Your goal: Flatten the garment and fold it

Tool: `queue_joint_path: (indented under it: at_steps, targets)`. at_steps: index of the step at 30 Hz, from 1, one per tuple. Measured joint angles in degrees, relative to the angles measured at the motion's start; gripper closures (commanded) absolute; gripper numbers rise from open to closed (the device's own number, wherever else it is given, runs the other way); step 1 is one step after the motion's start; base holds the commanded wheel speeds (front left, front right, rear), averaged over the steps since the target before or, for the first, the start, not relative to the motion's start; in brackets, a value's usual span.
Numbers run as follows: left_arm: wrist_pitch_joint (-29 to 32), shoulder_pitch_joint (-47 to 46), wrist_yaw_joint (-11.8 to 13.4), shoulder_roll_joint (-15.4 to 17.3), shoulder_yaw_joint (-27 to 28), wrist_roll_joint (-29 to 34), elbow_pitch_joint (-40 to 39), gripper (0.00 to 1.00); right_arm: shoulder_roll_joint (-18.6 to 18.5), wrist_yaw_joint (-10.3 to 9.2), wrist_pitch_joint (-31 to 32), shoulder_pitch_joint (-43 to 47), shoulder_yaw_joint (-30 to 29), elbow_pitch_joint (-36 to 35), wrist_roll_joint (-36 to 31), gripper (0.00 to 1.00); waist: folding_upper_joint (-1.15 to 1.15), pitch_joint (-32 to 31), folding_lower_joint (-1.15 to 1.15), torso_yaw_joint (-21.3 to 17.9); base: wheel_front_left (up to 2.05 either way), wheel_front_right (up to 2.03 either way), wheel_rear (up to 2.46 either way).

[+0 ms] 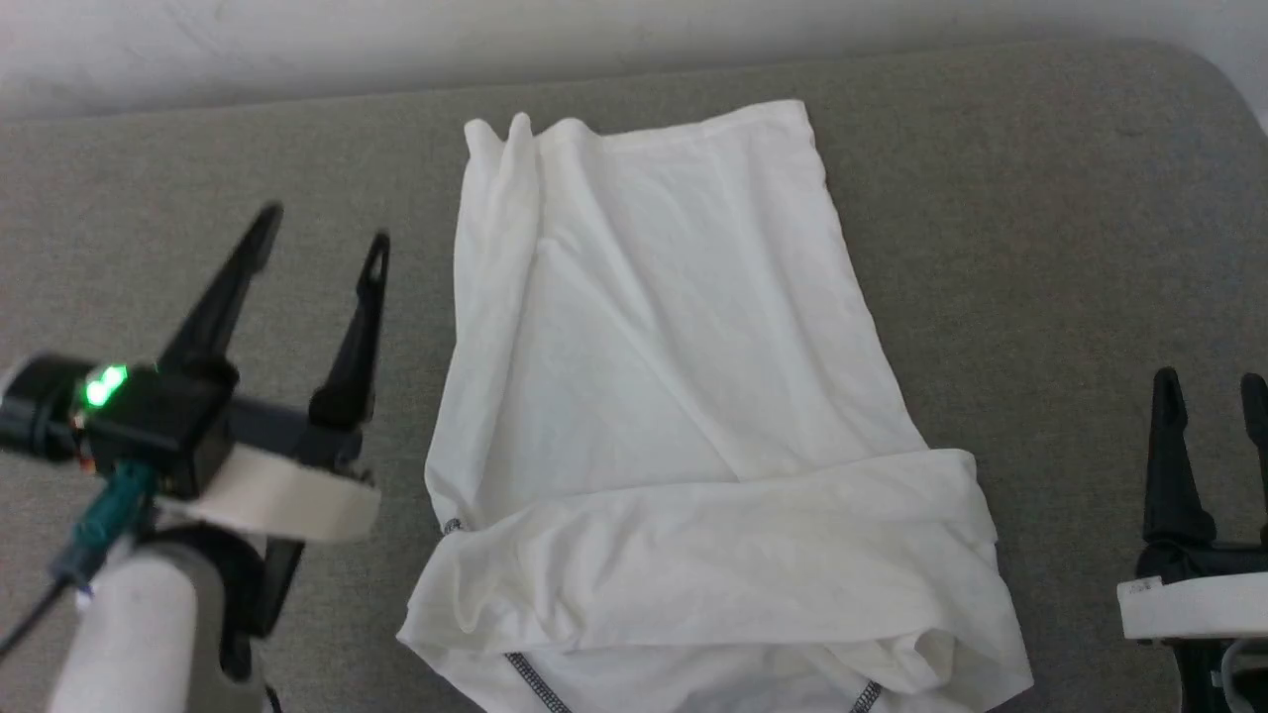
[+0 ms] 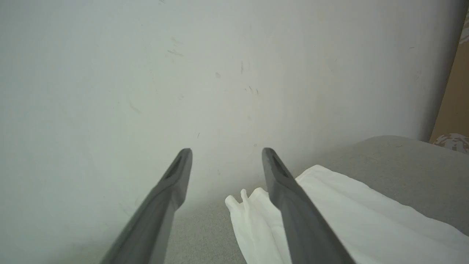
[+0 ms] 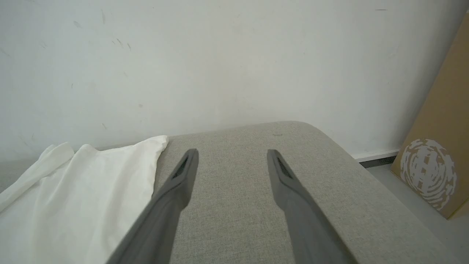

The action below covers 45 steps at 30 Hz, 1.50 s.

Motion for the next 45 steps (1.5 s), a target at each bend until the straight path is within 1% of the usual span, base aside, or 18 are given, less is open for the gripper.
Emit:
queue_joint_path:
  at_steps: [1,6,11,14,17,19,22,30,33,37,40,41,42,45]
  targets:
    - [0.00,0.00,0.00,0.00,0.00,0.00,0.00,0.00,0.00,0.00,0.00,0.00,0.00,0.00,0.00,0.00,0.00,0.00,0.00,0.00,0.00,0.00,0.00]
    - [10.00,-19.28,-0.68,4.94,-3.96,-4.07,3.99,0.00,0.01,0.00,-0.67,-2.08,0.69,0.24,0.59,0.00,0.00,4.57,0.01,-0.45,0.00,0.00,0.00]
    - [17.72,-35.32,-0.76,7.62,-9.27,-7.87,11.11,0.00,0.00,0.00,-1.45,-4.27,2.19,0.51,1.00,0.00,0.00,9.44,0.01,-1.11,0.00,0.00,0.00]
    - [21.86,-42.30,-0.77,9.16,-13.30,-9.81,15.56,0.00,0.01,0.00,-1.96,-5.78,3.09,1.18,1.01,0.00,0.00,12.29,0.01,-1.69,0.00,0.00,0.00]
    - [25.95,-46.86,-0.77,10.69,-16.40,-11.65,20.20,0.00,0.02,0.00,-2.37,-6.94,3.88,1.67,1.08,0.00,0.00,14.91,0.01,-2.46,0.00,0.00,0.00]
    - [28.77,-48.54,-0.77,11.54,-18.00,-12.28,22.77,0.00,0.01,0.00,-2.60,-7.43,4.15,1.99,1.19,0.00,0.00,16.46,0.01,-3.08,0.00,0.00,0.00]
    - [31.93,-49.72,-0.78,11.90,-18.93,-13.58,25.77,0.00,0.03,0.00,-3.02,-7.76,4.52,2.43,1.45,0.00,0.00,18.41,0.00,-4.19,0.00,0.00,0.00]
    - [36.61,-50.18,-0.58,10.88,-20.76,-14.55,28.82,0.00,0.02,0.00,-3.68,-8.70,4.69,3.70,1.46,0.00,0.00,21.51,0.00,-6.81,0.00,0.00,0.00]
    - [38.39,-50.09,0.43,11.18,-21.52,-13.90,29.82,0.00,0.01,0.00,-3.69,-8.84,5.03,4.05,1.46,0.00,0.00,21.86,0.00,-7.37,0.00,0.00,0.00]
    - [38.88,-49.97,2.38,12.25,-21.52,-12.71,30.43,0.00,0.02,0.00,-3.94,-9.38,5.26,4.27,1.46,0.00,0.00,22.17,-0.01,-7.76,0.00,0.00,0.00]
    - [39.49,-49.48,2.60,12.87,-21.50,-12.56,30.63,0.00,0.02,0.00,-3.94,-9.61,5.16,4.42,1.43,0.00,0.00,22.32,-0.01,-7.76,0.00,0.00,0.00]
    - [39.73,-49.35,2.59,12.96,-21.54,-12.57,30.62,0.62,0.02,0.00,-3.94,-9.61,5.09,4.44,1.38,0.00,0.00,22.32,-0.01,-7.70,0.00,0.00,0.00]
    - [39.80,-49.19,2.59,13.02,-21.60,-12.60,30.60,1.00,0.02,0.00,-3.94,-9.61,5.01,4.47,1.37,0.00,0.00,22.27,-0.01,-7.62,0.00,0.00,0.00]
    - [40.88,-48.32,2.32,13.05,-21.91,-14.18,30.54,1.00,0.01,0.00,-3.91,-9.62,4.78,4.45,1.10,0.00,0.00,21.97,-0.01,-7.33,0.00,0.00,0.00]
